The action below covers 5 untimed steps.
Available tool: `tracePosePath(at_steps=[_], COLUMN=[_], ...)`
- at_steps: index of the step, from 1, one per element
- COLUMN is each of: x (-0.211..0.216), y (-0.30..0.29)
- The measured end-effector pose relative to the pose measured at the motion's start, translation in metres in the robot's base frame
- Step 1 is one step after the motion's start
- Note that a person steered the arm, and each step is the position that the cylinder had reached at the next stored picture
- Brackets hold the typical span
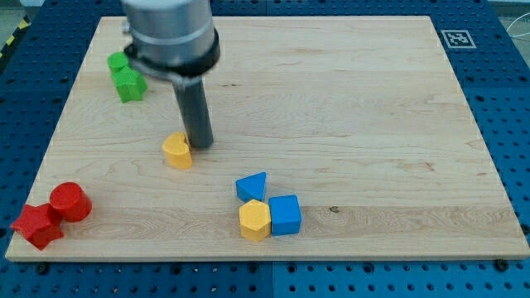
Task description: Slide the yellow heart left a bit
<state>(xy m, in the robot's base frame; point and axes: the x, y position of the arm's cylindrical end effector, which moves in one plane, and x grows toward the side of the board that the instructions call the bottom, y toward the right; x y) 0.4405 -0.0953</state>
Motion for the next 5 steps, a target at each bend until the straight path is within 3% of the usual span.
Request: tracePosePath(at_steps=[1, 3, 5], x=[-0.025, 0.031, 0.041], y=[0.000, 0.063, 0.035])
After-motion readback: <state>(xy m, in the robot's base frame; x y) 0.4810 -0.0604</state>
